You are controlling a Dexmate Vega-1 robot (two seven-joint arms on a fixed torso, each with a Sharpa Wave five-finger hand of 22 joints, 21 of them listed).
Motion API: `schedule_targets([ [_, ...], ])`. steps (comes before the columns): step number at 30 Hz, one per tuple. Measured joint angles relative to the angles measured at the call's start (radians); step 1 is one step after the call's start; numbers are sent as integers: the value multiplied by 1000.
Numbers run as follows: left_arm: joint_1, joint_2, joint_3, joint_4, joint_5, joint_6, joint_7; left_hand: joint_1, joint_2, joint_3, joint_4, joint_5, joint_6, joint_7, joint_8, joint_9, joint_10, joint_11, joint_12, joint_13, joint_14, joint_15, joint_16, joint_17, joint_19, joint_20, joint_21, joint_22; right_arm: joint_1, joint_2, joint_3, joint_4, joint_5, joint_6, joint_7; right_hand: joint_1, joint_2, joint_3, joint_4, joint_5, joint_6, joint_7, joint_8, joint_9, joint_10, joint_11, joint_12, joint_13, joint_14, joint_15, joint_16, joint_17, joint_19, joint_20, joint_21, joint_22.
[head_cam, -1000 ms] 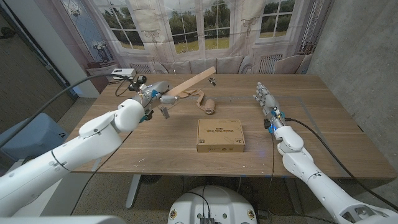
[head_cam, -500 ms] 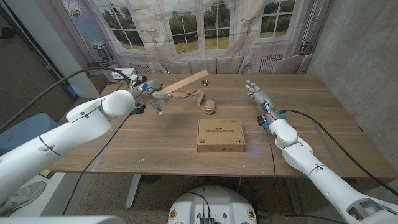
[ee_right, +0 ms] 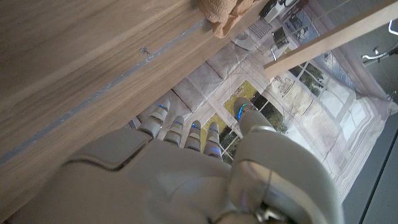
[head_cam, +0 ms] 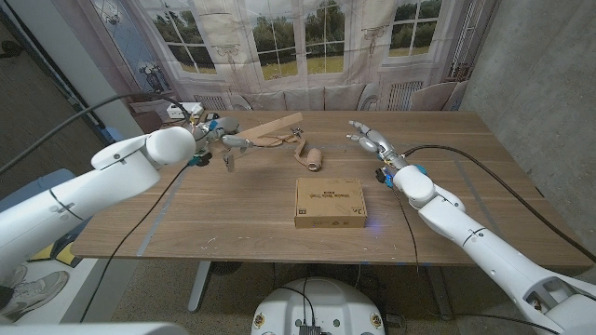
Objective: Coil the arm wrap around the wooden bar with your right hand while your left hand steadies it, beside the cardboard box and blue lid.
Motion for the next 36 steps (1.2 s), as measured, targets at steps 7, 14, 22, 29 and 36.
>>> schedule_targets([
  [7,-3,23,1,-16,4,8,30,5,-7,-6,-6,26,0,0,18,-6,4,3,0,0,-3,5,14,-9,-11,0,0,-12,51,-24,-55,-47,-83,-87,42,-15,-73,-25,17,-41,-8,9,0,0,-4,3,0,4,-5,5,0,0,0,11,0,3],
  [14,42,63,-42,-52,3,8,61,9,-10,-10,-10,43,0,0,25,-14,4,3,-1,0,-5,9,14,-19,-11,0,4,-15,98,-35,-107,-85,-258,-250,134,-24,-108,-44,20,-53,-15,12,0,0,-25,0,0,4,-11,0,0,0,0,11,0,3],
  [22,42,63,-42,-52,-6,-8,91,9,-10,-10,-10,61,0,0,37,-16,3,4,-1,0,-4,10,29,-17,-11,0,4,-16,148,-34,-164,-112,-258,-250,134,-11,-130,-52,20,-61,-52,5,-7,0,-57,-10,-4,4,-23,2,0,0,-5,16,0,3],
  [29,42,63,-42,-52,-14,-24,105,9,-10,-10,-10,69,-4,5,43,-21,3,4,2,0,-4,10,29,-24,-10,0,4,-16,187,-21,-203,-116,-258,-250,134,-1,-140,-52,20,-61,-74,4,-10,0,-75,-7,-8,4,-34,2,0,2,-5,16,0,3],
  [36,144,81,-146,-69,-16,-33,107,9,-10,-10,-10,75,-4,5,48,-22,4,4,2,0,-2,12,37,-17,-10,0,6,-13,218,-2,-233,-106,-442,-359,306,3,-144,-56,24,-61,-84,5,-10,1,-79,-11,-8,4,-34,2,0,3,-5,16,0,3],
])
